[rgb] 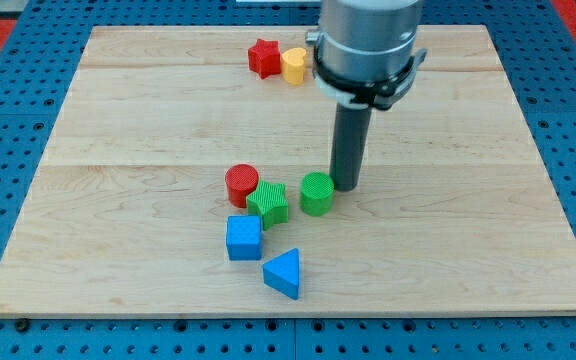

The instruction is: Arrange a group of blocks in a line

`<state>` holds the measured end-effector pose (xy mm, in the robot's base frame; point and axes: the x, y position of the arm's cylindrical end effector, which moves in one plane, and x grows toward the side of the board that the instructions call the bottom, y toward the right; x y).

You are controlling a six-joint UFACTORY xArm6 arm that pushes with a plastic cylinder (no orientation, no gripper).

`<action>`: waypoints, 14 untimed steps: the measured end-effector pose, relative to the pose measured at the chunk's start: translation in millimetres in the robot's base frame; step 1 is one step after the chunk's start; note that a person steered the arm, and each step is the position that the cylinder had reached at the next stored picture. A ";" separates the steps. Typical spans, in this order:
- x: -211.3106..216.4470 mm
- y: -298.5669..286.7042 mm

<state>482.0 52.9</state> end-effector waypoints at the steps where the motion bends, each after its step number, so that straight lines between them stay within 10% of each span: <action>1: 5.0 3.4; 11: 33.0 6.0; 12: 132.5 8.5; 14: 136.6 -131.8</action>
<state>618.6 -78.9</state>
